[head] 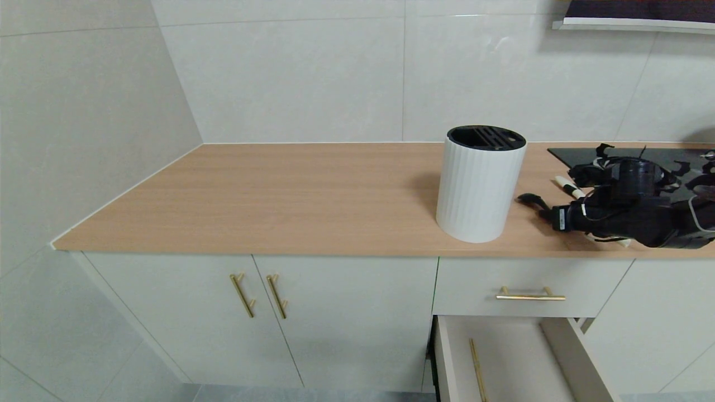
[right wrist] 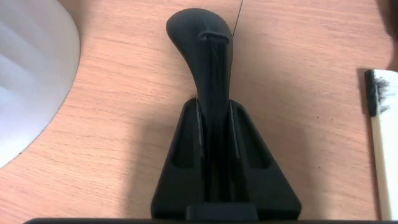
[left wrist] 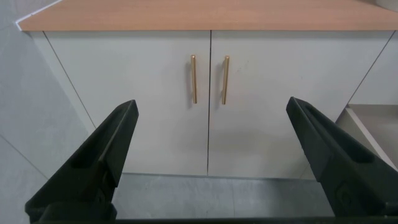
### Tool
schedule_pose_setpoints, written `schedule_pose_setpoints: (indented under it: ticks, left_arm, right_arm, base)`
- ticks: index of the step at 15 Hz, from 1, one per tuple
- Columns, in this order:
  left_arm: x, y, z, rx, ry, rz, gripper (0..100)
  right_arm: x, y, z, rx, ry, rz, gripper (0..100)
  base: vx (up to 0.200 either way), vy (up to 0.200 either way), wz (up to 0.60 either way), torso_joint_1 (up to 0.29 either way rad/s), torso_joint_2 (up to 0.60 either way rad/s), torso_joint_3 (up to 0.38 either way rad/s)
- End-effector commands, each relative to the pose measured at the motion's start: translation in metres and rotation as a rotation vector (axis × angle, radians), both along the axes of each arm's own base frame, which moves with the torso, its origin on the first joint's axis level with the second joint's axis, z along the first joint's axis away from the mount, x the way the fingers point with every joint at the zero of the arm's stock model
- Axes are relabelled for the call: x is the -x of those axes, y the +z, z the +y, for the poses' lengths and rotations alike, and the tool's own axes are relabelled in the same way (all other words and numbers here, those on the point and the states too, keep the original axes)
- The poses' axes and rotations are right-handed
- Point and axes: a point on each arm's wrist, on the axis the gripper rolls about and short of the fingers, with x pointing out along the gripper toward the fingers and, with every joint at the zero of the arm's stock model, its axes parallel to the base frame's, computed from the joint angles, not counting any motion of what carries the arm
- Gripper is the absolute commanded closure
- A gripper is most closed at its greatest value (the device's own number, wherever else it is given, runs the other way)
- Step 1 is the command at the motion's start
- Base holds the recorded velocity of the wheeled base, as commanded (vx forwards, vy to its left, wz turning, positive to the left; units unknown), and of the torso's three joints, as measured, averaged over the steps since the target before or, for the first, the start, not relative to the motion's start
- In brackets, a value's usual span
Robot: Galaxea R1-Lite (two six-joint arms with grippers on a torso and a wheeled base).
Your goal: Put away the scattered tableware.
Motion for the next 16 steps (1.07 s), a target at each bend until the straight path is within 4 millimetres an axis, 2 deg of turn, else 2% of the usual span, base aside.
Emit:
schedule_pose_setpoints:
  ticks: [1,4,6,9,11,14,15,16]
  left_arm:
    - [0.0,0.0,0.0,0.0,0.001,0.0,0]
    - [0.0,0.0,0.0,0.0,0.001,0.0,0]
    - [0.0,0.0,0.0,0.0,0.001,-0.002,0]
    - [0.0,0.0,0.0,0.0,0.001,-0.002,0]
    - [0.0,0.0,0.0,0.0,0.001,0.0,0]
    - [0.0,0.0,0.0,0.0,0.001,-0.002,0]
    - [0.0,0.0,0.0,0.0,0.001,0.0,0]
    - [0.0,0.0,0.0,0.0,0.001,-0.002,0]
  right_arm:
    - [0.001,0.004,0.001,0.01,-0.021,-0.006,100]
    - [0.004,0.015,0.006,0.039,-0.087,-0.009,100]
    - [0.018,0.036,0.012,-0.007,-0.101,0.024,100]
    - [0.051,0.071,0.031,-0.113,-0.15,0.111,100]
    - [0.091,0.086,0.039,-0.098,-0.209,0.133,100]
    - [0.134,0.086,0.042,-0.076,-0.257,0.159,100]
    - [0.144,0.082,0.042,-0.076,-0.255,0.175,100]
    - [0.163,0.078,0.044,-0.076,-0.243,0.195,100]
  base:
    - [0.0,0.0,0.0,0.0,0.0,0.0]
    - [0.0,0.0,0.0,0.0,0.0,0.0]
    - [0.0,0.0,0.0,0.0,0.0,0.0]
    - [0.0,0.0,0.0,0.0,0.0,0.0]
    - [0.0,0.0,0.0,0.0,0.0,0.0]
    - [0.0,0.0,0.0,0.0,0.0,0.0]
    - [0.0,0.0,0.0,0.0,0.0,0.0]
    - [0.0,0.0,0.0,0.0,0.0,0.0]
